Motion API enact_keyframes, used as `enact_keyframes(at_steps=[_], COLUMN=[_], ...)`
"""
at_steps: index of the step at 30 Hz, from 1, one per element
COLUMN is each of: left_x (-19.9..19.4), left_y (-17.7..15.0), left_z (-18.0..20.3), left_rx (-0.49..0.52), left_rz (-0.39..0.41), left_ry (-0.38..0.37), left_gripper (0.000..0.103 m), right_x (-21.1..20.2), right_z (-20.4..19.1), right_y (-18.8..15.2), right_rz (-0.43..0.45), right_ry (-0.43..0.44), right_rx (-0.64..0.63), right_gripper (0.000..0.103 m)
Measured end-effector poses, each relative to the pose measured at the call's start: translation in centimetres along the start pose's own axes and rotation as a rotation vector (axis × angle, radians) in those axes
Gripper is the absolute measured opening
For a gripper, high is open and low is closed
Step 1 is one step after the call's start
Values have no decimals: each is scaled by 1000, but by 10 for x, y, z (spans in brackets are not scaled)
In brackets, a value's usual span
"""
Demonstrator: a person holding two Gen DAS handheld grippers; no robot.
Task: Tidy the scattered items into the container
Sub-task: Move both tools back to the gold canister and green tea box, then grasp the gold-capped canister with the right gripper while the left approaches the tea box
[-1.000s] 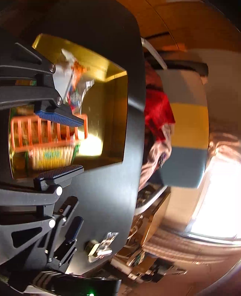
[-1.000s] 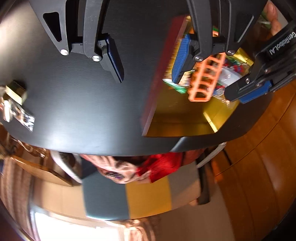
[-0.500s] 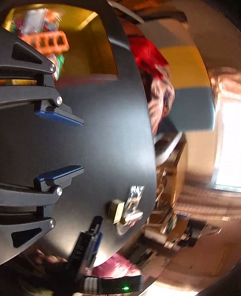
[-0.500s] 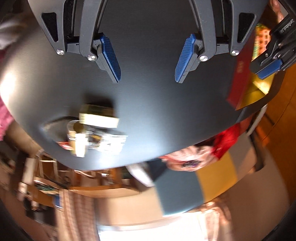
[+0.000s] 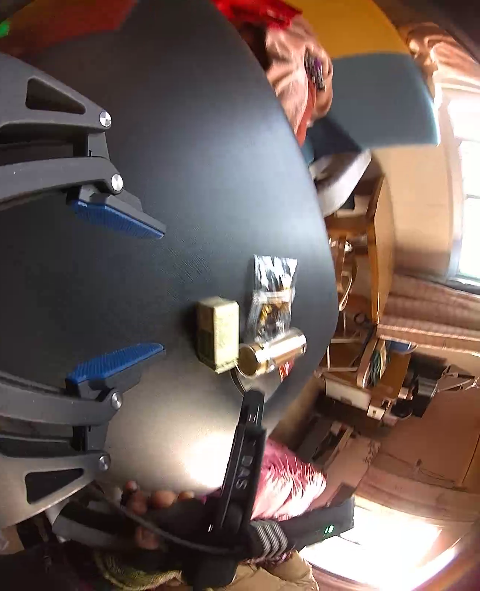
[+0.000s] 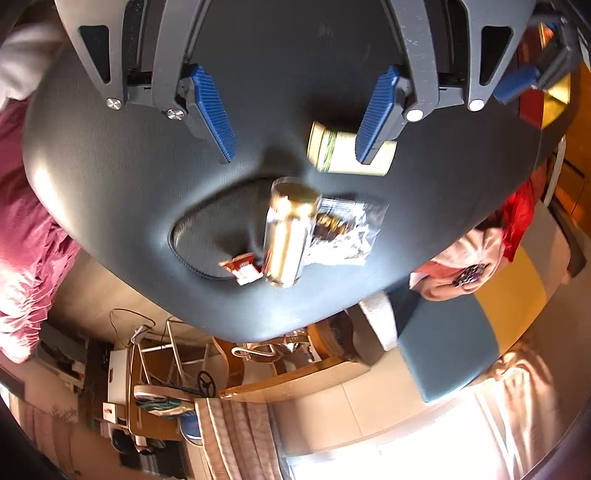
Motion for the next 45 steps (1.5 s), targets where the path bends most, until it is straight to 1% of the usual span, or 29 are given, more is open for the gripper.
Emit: enact_keyframes(at_steps=[3,6,9,12,15,18,19,20,21,22,25,29,32,36,42,45], left_x=[13,28,42,52,57,61,62,63,64,65,64,66,67,75,86,89], left_y=[20,39,54,62,67,72,72,73,74,74,74,73,72,72,80,84], left_z=[1,1,6,13,10,4,2,1,0,-1,2,12,26,41,51,52], left_rx=[17,33,82,154,153,123,115,106,102,104,127,194,273,366,470,509], left_rz=[-8,-21,-32,-33,-31,-22,-23,-23,-25,-26,-30,-47,-52,-87,-127,-155], left_ry=[-10,-28,-41,-34,-40,-45,-42,-38,-38,-38,-51,-74,-70,-83,-78,-99], left_gripper=[60,62,62,62,62,62,62,62,62,62,62,63,63,63,63,63], right_x=[16,35,51,67,78,83,85,85,85,84,78,67,62,54,49,48], right_z=[1,1,-2,-3,-4,-6,-7,-8,-8,-8,-5,5,16,26,35,35], right_y=[22,44,58,67,72,69,67,64,61,59,48,30,22,10,4,3], right_rz=[-26,-52,-78,-100,-113,-112,-113,-114,-112,-109,-101,-104,-109,-112,-113,-114], right_ry=[-6,-19,-43,-61,-77,-105,-114,-123,-127,-132,-153,-145,-125,-115,-105,-101], right_rx=[12,15,1,-12,-35,-66,-78,-93,-104,-114,-138,-151,-137,-131,-133,-138], right_gripper=[72,72,72,71,70,64,57,55,49,47,46,46,46,46,46,46])
Point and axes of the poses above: each gripper's, at about its wrist camera, not at the fingertips, and x roughly the way its jaws point, z to its right, y to its top, the point moved 1 cm from there along x, roughly the way its jaws point, and after that the axes turned 13 degrees about -z, right-handed, at the moved point
